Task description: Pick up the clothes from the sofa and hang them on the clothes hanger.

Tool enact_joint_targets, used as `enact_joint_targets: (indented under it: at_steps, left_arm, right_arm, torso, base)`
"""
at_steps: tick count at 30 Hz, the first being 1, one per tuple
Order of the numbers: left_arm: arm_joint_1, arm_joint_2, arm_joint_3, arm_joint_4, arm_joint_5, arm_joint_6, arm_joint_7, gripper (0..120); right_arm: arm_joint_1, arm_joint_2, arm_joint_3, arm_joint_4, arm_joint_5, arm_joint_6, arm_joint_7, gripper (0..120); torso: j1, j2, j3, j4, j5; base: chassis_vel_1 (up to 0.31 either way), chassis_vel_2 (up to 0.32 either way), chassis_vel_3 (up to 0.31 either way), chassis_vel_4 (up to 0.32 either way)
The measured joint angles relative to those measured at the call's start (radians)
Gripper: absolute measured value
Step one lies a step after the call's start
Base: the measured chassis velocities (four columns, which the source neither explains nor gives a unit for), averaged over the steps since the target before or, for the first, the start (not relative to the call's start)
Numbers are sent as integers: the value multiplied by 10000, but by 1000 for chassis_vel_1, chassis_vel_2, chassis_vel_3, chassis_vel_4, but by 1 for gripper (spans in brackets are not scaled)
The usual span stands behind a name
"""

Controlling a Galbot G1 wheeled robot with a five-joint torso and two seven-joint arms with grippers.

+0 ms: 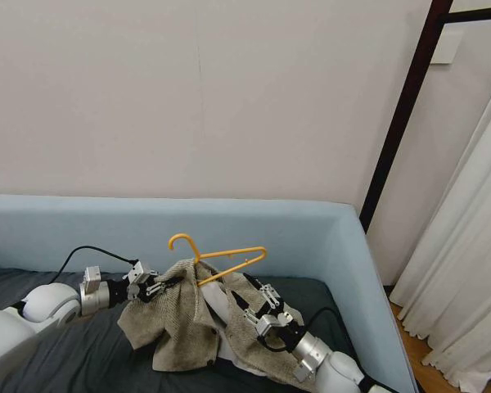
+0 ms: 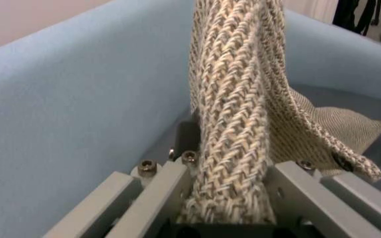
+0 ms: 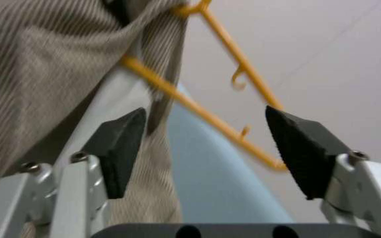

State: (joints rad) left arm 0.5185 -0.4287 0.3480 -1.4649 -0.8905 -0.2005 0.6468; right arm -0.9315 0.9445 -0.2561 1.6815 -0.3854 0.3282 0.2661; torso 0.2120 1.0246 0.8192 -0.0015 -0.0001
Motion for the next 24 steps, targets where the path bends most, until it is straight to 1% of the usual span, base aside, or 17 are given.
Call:
enact_joint_targets:
  at_steps: [1,2,3,5,8,11,12,16,17,20,22,23,24]
  left_arm:
    - [-14,-40,0,14,-48,0,-19,2]
    - [-14,-40,0,14,-48,0,-19,2]
    - [-28,-70,-1,23,-84,-1,-48,2]
    - [-95,-142,1,17,-215,5,-131,2]
    - [-243,-149,97,-87,-373,50,-223,2]
    - [-509,-82,285,-230,-534,104,-318,2]
    - [-509,-82,285,-230,-534,104,-318,2]
    - [-550,-43,329,-465,-720,167,-461,2]
    - [-550,-43,329,-465,-720,167,-461,2]
    - [-483,-26,329,-725,-816,238,-625,2]
    - [-481,-17,328,-798,-842,263,-669,2]
    - [-481,-17,328,-798,-842,263,-669,2]
    - [-488,-16,328,-817,-858,270,-686,2]
  right_arm:
    - [-208,-127,62,74,101,-170,-37,79]
    - [-208,-127,62,74,101,-170,-37,79]
    - [-370,-208,117,95,148,-294,-59,86]
    - [-747,-358,218,62,214,-584,-108,93]
    - [-1021,-414,166,-131,235,-965,-211,99]
    - [-871,-138,-352,-519,460,-1369,-113,100]
    - [-871,-138,-352,-519,460,-1369,-113,100]
    - [-290,158,-1356,-663,1270,-2369,488,100]
    - [-290,158,-1356,-663,1270,-2369,488,100]
    - [406,193,-2425,-611,2393,-3442,1176,100]
    - [804,211,-2875,-583,2731,-3694,1323,100]
    - [804,211,-2875,-583,2731,-3694,1323,100]
    - [1002,210,-3102,-562,2868,-3738,1331,100]
  torso:
    - [0,0,0,0,0]
    - [0,0,0,0,0]
    - [0,0,0,0,0]
    - [0,0,0,-3,0]
    - [0,0,0,-2,0]
    - [0,0,0,-1,2]
    - [0,0,0,-1,2]
    - [0,0,0,2,0]
    - [0,0,0,2,0]
    - [0,-1,0,0,-1]
    - [0,-1,0,1,-1]
    - [0,-1,0,1,-1]
    - [0,0,0,1,-1]
  base:
    - [0,0,0,0]
    - [0,0,0,0]
    - [0,0,0,0]
    - [0,0,0,0]
    - [0,0,0,0]
    - [0,0,0,0]
    - [0,0,0,0]
    - [0,0,0,0]
    - [0,0,0,0]
    - [0,0,0,0]
    - [0,0,0,0]
    - [0,0,0,0]
    - [0,0,0,0]
